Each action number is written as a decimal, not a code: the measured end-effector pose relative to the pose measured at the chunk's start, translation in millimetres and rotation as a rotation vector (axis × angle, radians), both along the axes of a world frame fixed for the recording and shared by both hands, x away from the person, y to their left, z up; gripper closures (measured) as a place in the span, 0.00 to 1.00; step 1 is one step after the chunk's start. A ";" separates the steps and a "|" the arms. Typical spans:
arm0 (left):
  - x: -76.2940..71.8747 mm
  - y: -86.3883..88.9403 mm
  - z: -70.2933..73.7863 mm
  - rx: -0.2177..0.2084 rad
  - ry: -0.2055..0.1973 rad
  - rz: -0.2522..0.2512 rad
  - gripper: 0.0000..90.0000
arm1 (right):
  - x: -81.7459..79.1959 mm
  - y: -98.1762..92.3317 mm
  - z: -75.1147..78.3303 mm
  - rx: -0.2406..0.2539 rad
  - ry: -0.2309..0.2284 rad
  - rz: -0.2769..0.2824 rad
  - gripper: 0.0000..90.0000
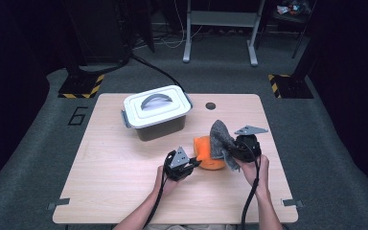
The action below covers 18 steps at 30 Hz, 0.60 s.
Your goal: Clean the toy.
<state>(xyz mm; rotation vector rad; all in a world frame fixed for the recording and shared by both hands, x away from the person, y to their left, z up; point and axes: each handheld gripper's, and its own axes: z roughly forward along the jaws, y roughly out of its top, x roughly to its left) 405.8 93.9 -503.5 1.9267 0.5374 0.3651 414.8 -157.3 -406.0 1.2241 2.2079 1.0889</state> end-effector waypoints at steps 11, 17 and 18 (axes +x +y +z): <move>6.4 8.7 8.4 -0.047 0.038 -0.018 0.91 | 5.5 36.4 -4.2 -0.062 0.021 0.111 0.84; 9.3 13.7 -2.9 -0.106 0.031 -0.002 0.90 | 10.4 43.4 -12.5 -0.079 0.024 0.098 0.84; 8.5 13.5 -2.6 -0.104 0.023 -0.002 0.90 | 10.2 45.5 -12.7 -0.076 0.020 0.082 0.84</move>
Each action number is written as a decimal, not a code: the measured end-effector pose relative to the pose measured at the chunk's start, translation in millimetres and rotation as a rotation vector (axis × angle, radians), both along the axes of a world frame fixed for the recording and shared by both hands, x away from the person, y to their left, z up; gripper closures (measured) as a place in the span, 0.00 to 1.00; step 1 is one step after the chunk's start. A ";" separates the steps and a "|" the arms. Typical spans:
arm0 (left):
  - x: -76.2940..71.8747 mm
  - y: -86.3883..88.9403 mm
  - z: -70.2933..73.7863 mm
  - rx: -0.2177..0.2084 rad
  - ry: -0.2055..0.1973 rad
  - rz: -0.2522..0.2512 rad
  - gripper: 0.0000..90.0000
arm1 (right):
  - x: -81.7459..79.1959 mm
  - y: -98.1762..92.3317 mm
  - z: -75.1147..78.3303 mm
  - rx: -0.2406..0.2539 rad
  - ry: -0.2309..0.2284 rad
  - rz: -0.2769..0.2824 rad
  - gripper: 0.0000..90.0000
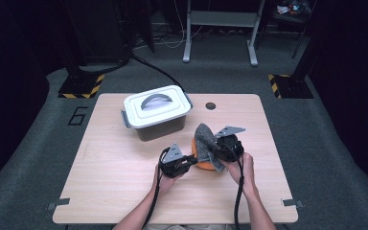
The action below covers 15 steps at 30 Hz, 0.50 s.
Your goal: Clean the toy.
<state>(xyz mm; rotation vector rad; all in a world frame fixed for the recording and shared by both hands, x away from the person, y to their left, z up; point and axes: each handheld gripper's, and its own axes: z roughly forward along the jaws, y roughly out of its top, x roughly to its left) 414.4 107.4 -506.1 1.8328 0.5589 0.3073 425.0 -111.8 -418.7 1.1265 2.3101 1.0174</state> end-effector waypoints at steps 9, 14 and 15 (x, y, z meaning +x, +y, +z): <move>0.1 1.9 -3.0 -0.017 -0.005 -0.015 0.91 | 1.7 -7.8 1.0 -0.023 -0.008 -0.023 0.84; -0.4 2.5 -4.3 -0.021 -0.001 -0.015 0.91 | 2.9 -18.6 0.4 -0.036 -0.001 -0.066 0.84; -0.4 2.5 -4.3 -0.021 -0.001 -0.016 0.91 | 3.7 -22.5 -0.2 -0.040 -0.001 -0.075 0.84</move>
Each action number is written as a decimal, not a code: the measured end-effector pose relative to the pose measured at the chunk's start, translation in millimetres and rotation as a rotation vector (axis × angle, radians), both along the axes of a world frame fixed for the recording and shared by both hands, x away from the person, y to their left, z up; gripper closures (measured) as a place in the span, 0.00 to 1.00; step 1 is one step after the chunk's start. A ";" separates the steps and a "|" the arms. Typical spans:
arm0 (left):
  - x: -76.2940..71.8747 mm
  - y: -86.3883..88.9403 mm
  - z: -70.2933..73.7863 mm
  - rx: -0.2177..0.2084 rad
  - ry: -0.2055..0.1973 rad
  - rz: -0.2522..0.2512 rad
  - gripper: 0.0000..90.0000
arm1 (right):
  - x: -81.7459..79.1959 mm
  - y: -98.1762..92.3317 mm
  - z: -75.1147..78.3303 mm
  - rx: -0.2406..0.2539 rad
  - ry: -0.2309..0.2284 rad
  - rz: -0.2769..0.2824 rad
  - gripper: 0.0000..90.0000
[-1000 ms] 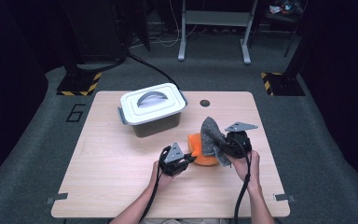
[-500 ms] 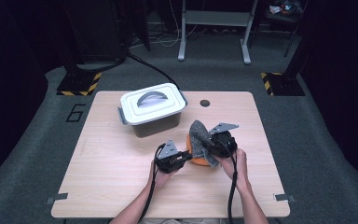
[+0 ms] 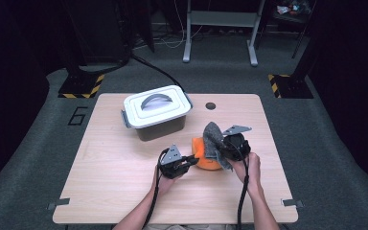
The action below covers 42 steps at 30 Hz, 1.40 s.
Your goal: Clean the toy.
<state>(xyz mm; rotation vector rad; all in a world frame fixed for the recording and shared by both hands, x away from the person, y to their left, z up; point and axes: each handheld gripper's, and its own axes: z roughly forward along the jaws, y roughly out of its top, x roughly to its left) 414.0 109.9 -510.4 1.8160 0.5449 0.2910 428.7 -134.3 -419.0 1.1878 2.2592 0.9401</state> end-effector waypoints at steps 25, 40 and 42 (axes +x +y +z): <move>2.8 2.7 -1.0 0.004 0.011 0.008 0.91 | -18.6 18.0 16.5 0.015 -0.059 0.097 0.84; 2.8 2.7 -1.4 0.003 0.012 0.007 0.91 | -7.3 20.9 2.6 -0.018 -0.032 0.070 0.84; 2.8 2.9 -1.4 0.006 0.013 0.005 0.91 | -6.1 14.7 2.2 -0.011 -0.028 0.048 0.84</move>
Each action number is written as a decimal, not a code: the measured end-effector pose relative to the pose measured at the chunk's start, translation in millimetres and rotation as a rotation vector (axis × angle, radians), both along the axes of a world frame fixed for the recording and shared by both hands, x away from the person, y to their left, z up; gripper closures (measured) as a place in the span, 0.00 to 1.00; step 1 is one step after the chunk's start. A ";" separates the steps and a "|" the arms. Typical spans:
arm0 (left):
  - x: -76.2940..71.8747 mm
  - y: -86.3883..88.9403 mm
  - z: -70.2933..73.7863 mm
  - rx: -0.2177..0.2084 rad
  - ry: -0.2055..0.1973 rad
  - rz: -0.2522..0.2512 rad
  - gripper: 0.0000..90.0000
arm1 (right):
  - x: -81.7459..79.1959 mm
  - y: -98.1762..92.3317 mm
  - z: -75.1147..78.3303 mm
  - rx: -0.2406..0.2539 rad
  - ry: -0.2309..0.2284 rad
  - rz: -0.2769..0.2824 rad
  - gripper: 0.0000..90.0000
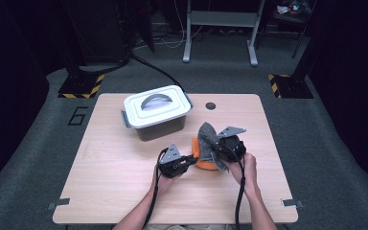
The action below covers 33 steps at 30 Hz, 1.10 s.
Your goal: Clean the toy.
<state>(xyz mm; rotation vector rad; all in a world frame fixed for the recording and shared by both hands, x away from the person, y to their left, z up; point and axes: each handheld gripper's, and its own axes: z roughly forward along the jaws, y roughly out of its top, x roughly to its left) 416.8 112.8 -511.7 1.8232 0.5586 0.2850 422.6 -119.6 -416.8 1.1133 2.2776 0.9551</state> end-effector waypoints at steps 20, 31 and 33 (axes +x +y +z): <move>0.0 -0.9 -0.6 -0.003 0.000 0.002 0.91 | 18.0 -63.4 -26.1 0.071 0.092 -0.169 0.84; 0.4 -0.8 -1.2 -0.007 0.000 0.006 0.91 | 28.0 -71.8 -54.5 0.041 0.176 -0.223 0.84; 0.4 -0.6 -1.2 -0.007 0.001 0.006 0.91 | 29.6 -71.4 -60.8 0.028 0.197 -0.227 0.84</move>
